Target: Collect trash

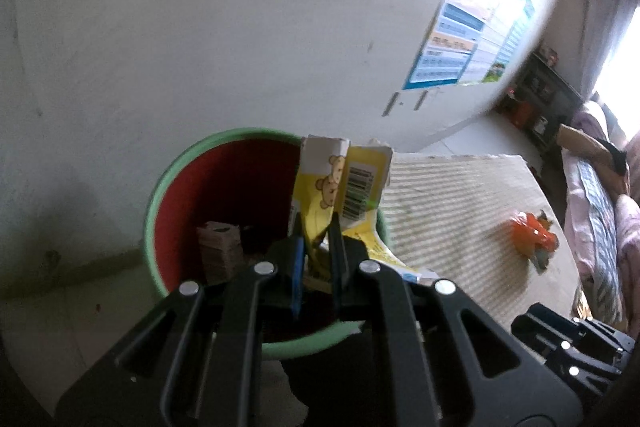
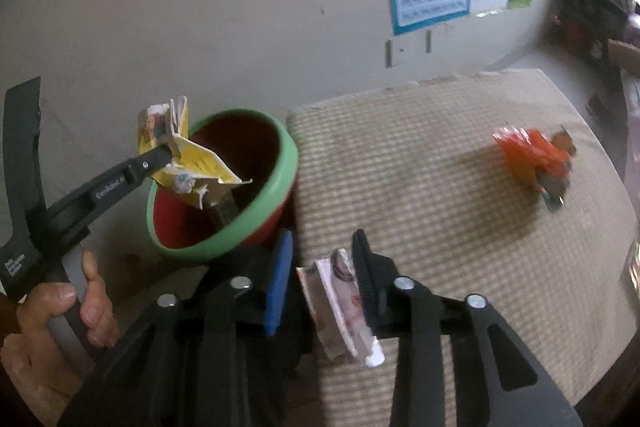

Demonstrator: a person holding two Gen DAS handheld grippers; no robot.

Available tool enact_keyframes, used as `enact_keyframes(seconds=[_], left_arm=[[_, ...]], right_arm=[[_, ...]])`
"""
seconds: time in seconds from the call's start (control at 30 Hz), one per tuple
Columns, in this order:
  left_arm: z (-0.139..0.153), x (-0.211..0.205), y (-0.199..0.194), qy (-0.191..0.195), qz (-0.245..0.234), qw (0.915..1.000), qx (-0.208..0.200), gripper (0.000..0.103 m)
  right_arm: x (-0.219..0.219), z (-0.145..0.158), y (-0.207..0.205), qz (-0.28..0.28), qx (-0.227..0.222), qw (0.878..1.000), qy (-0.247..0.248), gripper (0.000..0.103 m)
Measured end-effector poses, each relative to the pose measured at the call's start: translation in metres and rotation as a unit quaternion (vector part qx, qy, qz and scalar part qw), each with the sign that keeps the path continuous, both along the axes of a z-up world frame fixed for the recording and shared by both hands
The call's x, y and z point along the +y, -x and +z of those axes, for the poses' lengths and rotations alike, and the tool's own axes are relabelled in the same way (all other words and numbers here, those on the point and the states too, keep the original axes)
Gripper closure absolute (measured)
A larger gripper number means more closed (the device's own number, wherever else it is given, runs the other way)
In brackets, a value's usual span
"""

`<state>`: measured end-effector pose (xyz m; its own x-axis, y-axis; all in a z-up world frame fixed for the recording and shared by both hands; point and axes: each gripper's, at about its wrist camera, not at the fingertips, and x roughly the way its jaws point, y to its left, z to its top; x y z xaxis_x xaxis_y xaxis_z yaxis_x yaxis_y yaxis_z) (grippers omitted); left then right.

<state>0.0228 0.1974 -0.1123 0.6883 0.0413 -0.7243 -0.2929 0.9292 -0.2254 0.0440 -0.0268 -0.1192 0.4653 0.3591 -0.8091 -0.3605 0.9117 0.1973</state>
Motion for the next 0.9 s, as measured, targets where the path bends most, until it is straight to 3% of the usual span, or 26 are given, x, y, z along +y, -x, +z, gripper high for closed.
enact_keyframes(seconds=[0.17,0.4,0.6,0.63,0.77,0.9], left_arm=[[-0.005,0.023,0.005,0.012,0.016,0.9998,0.006,0.093],[-0.012,0.029,0.006,0.02,0.019,0.9995,0.013,0.093],[-0.011,0.026,0.003,0.017,0.014,0.9997,0.011,0.093],[-0.011,0.026,0.003,0.016,0.013,0.9997,0.011,0.093],[-0.012,0.026,0.002,0.012,0.016,0.9997,0.014,0.093],[-0.016,0.029,-0.001,0.007,0.018,0.9996,0.018,0.093]], right_arm=[[0.005,-0.006,-0.005,0.021,0.003,1.0,0.021,0.074],[-0.012,-0.055,-0.006,0.013,0.102,0.994,0.026,0.058],[-0.005,-0.091,-0.006,0.028,0.15,0.987,0.043,0.058],[-0.006,-0.097,-0.007,0.023,0.161,0.986,0.039,0.064],[-0.015,-0.091,-0.004,0.008,0.142,0.99,0.02,0.078],[-0.017,-0.057,-0.007,-0.001,0.094,0.996,-0.011,0.08]])
